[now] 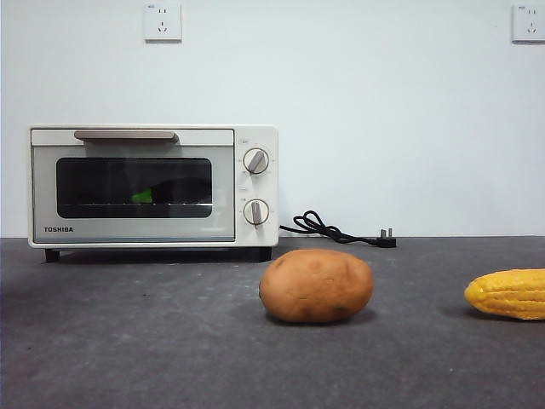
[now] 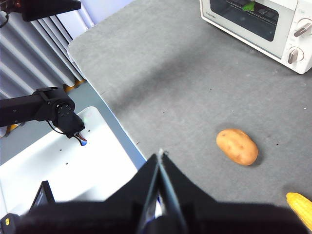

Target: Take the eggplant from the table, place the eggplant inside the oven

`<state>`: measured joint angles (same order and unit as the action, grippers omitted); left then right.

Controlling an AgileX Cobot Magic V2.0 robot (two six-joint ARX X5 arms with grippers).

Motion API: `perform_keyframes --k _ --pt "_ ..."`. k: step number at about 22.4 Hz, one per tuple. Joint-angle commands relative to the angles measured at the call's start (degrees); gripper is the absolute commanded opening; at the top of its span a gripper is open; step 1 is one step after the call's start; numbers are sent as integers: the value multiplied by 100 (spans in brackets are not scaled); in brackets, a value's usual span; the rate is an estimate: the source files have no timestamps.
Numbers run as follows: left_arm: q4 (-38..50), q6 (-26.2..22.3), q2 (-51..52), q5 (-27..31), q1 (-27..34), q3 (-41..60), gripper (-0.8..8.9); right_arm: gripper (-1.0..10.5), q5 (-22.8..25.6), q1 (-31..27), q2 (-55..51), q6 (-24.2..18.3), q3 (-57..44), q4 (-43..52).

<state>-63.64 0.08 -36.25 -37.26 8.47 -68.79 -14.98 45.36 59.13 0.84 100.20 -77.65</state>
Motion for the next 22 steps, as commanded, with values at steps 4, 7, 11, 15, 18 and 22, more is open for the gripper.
perform_keyframes --k 4,7,11,15,18,22 --pt "15 -2 7 -66 -17 4 -4 -2 7 4 -4 24 -15 -138" --pt "15 -2 7 -66 -15 2 -5 -2 7 4 -4 24 -15 -138" --pt "24 -26 -15 -66 -15 2 -4 -2 7 4 -4 24 -15 -138" --pt "87 -149 -31 -17 -15 2 -4 -2 7 4 -4 24 -15 -138" --pt "400 -560 -35 -2 -70 2 -4 -2 7 4 -4 24 -15 -138" --pt "1137 -1360 -13 98 -136 4 -4 -2 9 4 -4 24 -15 -138"
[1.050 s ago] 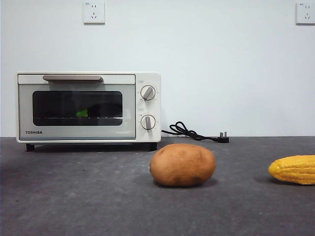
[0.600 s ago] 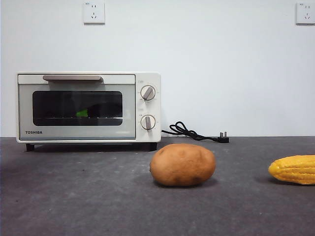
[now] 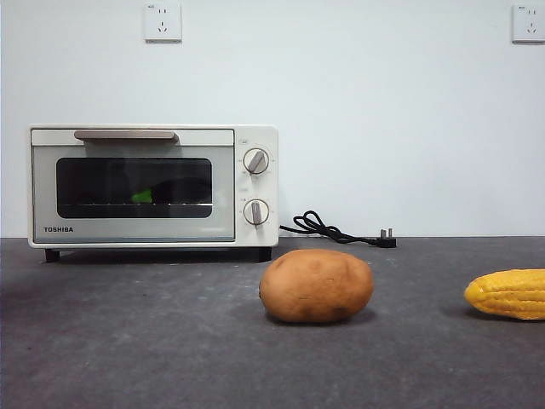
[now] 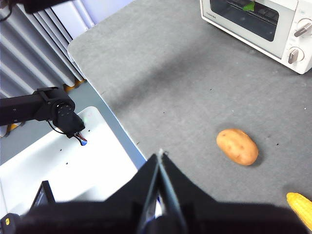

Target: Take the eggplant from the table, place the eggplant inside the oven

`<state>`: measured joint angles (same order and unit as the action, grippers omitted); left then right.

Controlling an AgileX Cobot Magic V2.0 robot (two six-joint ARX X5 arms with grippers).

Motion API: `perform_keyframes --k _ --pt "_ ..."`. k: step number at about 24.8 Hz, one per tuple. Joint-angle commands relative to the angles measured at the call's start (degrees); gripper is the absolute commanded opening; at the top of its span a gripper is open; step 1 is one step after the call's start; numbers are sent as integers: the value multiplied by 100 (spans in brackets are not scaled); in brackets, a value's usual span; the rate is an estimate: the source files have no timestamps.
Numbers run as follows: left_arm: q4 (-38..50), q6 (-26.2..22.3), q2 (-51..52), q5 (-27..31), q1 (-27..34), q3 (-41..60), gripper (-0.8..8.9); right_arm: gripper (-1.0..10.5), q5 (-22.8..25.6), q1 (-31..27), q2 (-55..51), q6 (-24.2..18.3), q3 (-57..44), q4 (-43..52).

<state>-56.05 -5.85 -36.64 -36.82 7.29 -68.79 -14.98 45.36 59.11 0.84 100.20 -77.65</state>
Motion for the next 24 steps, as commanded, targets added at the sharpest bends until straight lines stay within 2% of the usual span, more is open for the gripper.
perform_keyframes --k 1,5,6,8,14,18,20,24 --pt "564 -1010 26 87 -46 4 -4 -2 9 4 -2 24 -15 -138" --pt "1252 -2343 173 85 -63 7 -4 -2 35 4 -2 24 -15 -136" --pt "1388 -2586 245 85 -63 11 -4 -2 44 4 -2 22 -15 -138" --pt "1711 -2761 420 85 -63 68 -4 -2 46 4 -2 24 -15 -138" --pt "3464 -2706 1069 105 -63 1086 -4 -2 55 4 0 24 -15 -138" --pt "4546 -2367 1543 111 -63 2251 -4 -2 57 4 0 24 -15 -138" --pt "4804 -2146 1764 212 -63 2815 -4 -2 68 4 0 24 -15 -136" --pt "4968 -1648 2144 804 -61 3932 -4 -2 168 4 33 24 -15 -136"
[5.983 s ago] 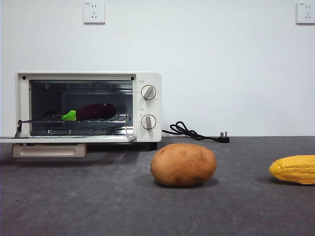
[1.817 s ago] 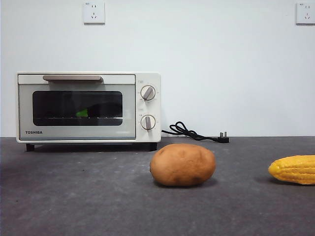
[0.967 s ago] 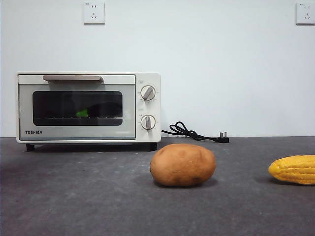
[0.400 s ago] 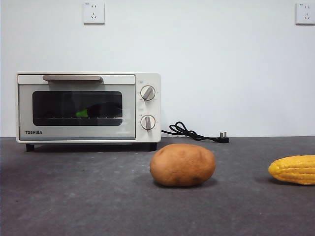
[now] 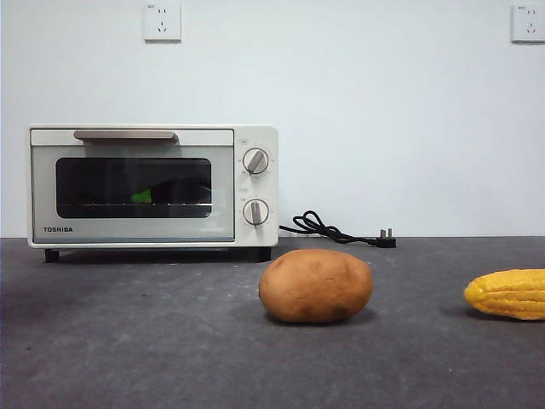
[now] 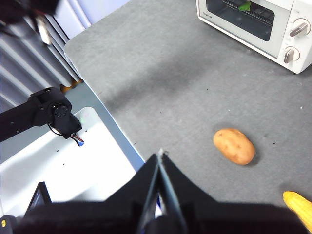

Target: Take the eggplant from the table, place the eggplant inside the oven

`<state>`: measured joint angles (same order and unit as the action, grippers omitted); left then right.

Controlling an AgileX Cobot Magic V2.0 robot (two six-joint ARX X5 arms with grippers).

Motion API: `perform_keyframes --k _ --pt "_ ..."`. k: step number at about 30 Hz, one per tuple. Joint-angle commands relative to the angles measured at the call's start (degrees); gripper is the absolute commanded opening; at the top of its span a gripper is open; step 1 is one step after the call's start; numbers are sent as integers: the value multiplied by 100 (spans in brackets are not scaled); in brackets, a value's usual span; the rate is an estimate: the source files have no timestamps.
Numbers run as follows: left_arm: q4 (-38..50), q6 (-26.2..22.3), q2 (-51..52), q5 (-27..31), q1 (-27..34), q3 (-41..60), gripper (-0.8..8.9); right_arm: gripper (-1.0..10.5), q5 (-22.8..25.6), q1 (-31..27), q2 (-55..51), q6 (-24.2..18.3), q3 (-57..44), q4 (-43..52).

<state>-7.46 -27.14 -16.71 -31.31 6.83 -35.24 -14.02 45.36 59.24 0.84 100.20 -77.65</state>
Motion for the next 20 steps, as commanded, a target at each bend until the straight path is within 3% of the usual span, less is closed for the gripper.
perform_keyframes --k 1,12,20 --pt "153 608 238 352 -13 820 -4 -2 122 4 24 22 -15 -138" --pt "706 2212 1478 1915 -15 3145 -4 -2 527 4 66 24 -15 -136" --pt "138 2524 1648 2636 -15 3484 -4 -1 706 4 87 24 -15 -136"
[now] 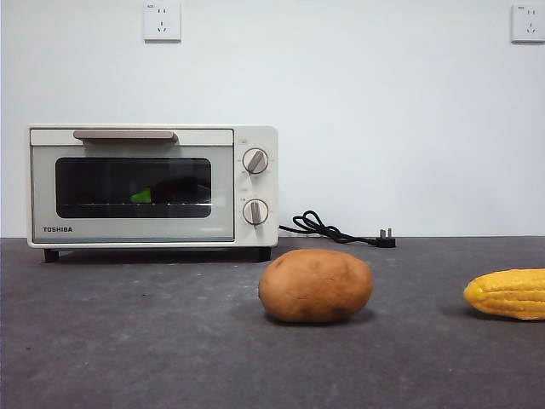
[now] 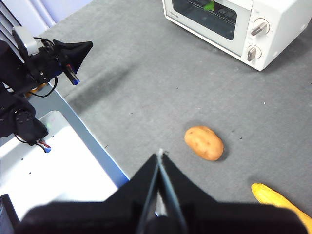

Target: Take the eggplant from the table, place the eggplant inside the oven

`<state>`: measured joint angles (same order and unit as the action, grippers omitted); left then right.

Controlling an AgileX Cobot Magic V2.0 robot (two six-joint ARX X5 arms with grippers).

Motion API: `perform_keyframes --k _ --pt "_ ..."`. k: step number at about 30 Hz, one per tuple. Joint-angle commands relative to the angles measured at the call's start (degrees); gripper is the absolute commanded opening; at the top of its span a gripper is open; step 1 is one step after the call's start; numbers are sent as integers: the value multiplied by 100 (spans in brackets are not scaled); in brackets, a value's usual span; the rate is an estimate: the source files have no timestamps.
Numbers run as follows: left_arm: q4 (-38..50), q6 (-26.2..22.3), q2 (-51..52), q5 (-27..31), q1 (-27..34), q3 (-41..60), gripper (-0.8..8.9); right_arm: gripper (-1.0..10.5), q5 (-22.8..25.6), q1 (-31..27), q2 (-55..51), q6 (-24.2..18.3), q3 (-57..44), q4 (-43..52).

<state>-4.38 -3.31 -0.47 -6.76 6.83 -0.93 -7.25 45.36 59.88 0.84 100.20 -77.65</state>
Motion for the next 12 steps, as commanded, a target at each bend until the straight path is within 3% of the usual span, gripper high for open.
perform_keyframes --k 1,12 --pt "-319 140 24 295 -15 52 -4 -2 28 4 26 24 -15 -136" --pt "-518 181 20 337 -17 46 -4 -2 26 4 39 24 -15 -136"
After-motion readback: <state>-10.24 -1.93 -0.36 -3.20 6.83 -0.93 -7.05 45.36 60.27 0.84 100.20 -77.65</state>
